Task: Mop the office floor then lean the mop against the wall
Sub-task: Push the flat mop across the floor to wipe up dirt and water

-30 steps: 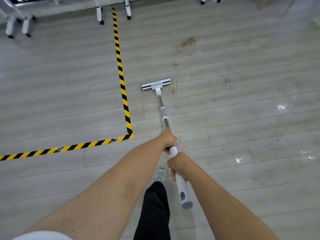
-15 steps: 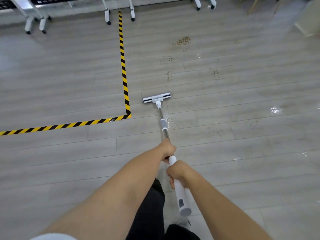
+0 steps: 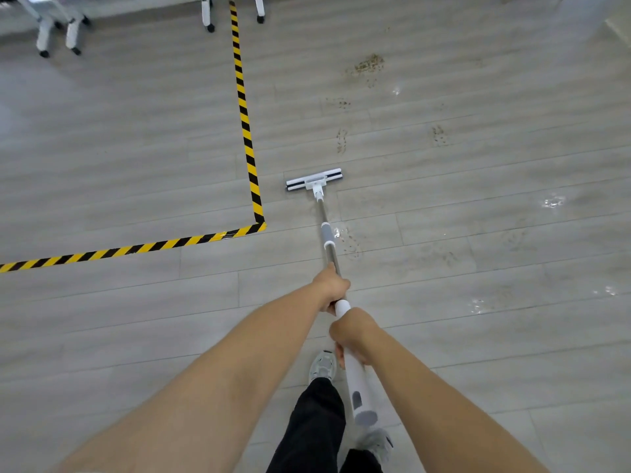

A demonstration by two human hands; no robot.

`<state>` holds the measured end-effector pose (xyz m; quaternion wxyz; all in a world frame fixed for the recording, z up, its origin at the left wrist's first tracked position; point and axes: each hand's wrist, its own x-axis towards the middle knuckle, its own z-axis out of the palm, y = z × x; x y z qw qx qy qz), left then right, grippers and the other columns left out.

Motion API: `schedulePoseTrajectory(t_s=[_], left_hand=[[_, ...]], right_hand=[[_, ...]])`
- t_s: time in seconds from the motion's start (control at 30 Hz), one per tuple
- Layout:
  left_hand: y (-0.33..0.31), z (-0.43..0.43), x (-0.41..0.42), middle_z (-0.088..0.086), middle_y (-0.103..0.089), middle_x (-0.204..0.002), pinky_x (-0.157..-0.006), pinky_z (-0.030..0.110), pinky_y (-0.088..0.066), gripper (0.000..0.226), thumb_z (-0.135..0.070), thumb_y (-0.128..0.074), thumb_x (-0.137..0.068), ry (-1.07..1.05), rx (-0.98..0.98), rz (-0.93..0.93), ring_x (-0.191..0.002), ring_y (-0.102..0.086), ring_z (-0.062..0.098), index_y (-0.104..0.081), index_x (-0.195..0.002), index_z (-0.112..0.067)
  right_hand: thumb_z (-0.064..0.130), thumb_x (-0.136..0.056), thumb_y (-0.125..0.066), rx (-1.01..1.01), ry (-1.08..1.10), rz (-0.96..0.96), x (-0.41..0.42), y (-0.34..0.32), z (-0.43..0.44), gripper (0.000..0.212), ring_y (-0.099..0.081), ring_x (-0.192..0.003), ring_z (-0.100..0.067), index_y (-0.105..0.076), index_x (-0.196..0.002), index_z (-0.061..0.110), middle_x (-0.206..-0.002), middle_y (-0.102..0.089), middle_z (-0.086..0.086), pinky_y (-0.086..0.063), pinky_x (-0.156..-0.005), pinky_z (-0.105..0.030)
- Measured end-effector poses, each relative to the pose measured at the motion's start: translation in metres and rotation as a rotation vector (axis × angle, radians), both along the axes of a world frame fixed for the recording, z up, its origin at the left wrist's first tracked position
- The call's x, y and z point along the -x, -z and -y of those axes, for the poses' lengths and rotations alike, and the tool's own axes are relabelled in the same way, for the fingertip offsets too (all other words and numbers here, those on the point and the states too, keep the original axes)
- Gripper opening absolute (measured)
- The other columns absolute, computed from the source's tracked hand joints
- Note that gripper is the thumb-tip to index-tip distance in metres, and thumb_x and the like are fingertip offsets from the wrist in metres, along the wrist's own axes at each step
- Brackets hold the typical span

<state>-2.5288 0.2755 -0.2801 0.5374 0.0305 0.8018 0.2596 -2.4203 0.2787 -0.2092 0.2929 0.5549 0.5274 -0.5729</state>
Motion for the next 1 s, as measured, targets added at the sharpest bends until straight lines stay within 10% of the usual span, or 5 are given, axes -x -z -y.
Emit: schedulePoseTrajectory(t_s=[0.2, 0.43, 1.0], left_hand=[[0.012, -0.034, 0.077, 0.01, -0.054, -0.12, -0.052, 0.035, -0.054, 0.064, -0.015, -0.05, -0.095, 0.026, 0.02, 0.0, -0.093, -0.061, 0.031, -0.027, -0.152, -0.029], [0.018, -0.047, 0.115, 0.011, -0.053, -0.122, -0.046, 0.034, -0.051, 0.06, -0.014, -0.051, -0.097, 0.033, 0.017, -0.006, -0.096, -0.061, 0.031, -0.028, -0.151, -0.025], [0.014, 0.033, -0.071, 0.014, -0.057, -0.108, -0.05, 0.035, -0.056, 0.041, -0.013, -0.051, -0.097, 0.076, 0.031, -0.002, -0.074, -0.062, 0.024, -0.035, -0.134, -0.018]], right_hand=[[-0.002, -0.097, -0.04, 0.02, 0.044, 0.041, 0.077, 0.008, -0.031, 0.013, -0.048, -0.032, -0.017, -0.045, -0.093, 0.01, -0.071, -0.055, -0.013, -0.043, -0.034, -0.02], [-0.003, -0.096, -0.04, 0.002, 0.056, 0.015, 0.115, 0.018, -0.037, 0.019, -0.05, -0.041, -0.021, -0.044, -0.111, 0.008, -0.066, -0.055, -0.014, -0.047, -0.038, -0.025], [0.0, -0.09, -0.049, 0.031, 0.047, -0.05, -0.08, 0.028, 0.035, 0.015, -0.052, -0.052, -0.02, -0.05, -0.105, 0.004, -0.061, -0.054, -0.009, -0.053, -0.065, -0.038]])
